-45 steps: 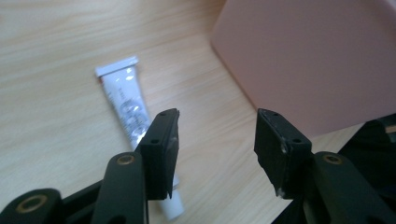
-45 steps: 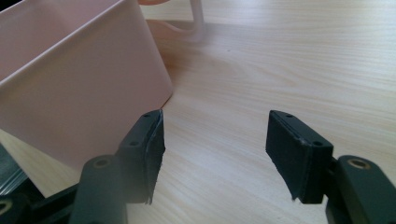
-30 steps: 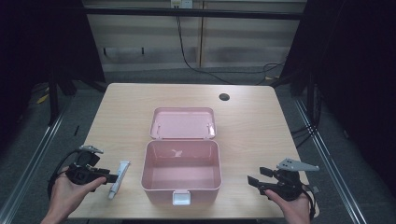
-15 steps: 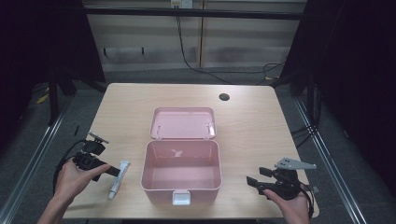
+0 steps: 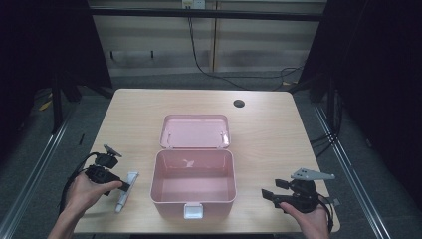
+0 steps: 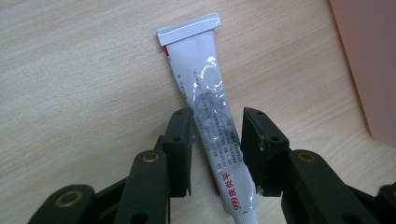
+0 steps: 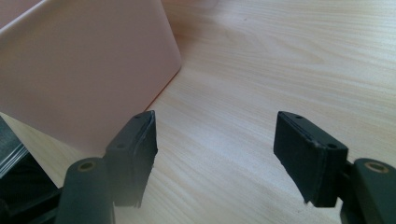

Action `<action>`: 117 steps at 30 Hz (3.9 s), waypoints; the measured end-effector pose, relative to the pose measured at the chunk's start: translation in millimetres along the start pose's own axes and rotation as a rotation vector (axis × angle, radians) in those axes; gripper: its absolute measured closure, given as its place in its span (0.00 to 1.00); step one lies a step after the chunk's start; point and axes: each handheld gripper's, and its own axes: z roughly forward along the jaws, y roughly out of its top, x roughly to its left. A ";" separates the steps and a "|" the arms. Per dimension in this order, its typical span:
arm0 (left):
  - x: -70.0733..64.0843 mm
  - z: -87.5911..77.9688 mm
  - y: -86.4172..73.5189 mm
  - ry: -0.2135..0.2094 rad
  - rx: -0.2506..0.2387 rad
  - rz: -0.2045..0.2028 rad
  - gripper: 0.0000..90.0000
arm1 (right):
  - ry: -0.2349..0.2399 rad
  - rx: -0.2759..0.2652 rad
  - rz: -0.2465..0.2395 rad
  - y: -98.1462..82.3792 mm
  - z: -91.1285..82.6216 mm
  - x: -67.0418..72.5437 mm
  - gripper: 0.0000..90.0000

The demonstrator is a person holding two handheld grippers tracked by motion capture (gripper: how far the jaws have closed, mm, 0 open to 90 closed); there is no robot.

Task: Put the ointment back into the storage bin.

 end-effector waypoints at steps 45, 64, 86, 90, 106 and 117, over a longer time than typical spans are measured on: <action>-16.8 14.2 12.0 0.116 0.117 0.170 0.79 | 0.017 0.025 -0.010 0.6 1.7 2.0 0.32; -14.4 -13.6 1.5 -0.086 0.053 0.216 0.79 | 0.024 0.030 -0.003 0.3 1.1 2.5 0.32; -36.0 -64.1 3.6 -0.133 -0.020 0.354 0.79 | 0.031 0.028 0.003 0.3 1.2 2.2 0.29; -37.3 -71.0 2.8 -0.124 -0.014 0.382 0.79 | 0.029 0.028 0.003 0.4 1.4 2.0 0.29; -50.3 -100.7 5.7 -0.093 -0.026 0.429 0.79 | 0.033 0.035 0.003 0.4 2.1 2.0 0.28; -63.1 -121.3 8.8 -0.109 -0.079 0.460 0.79 | 0.026 0.025 -0.002 0.8 1.4 2.2 0.24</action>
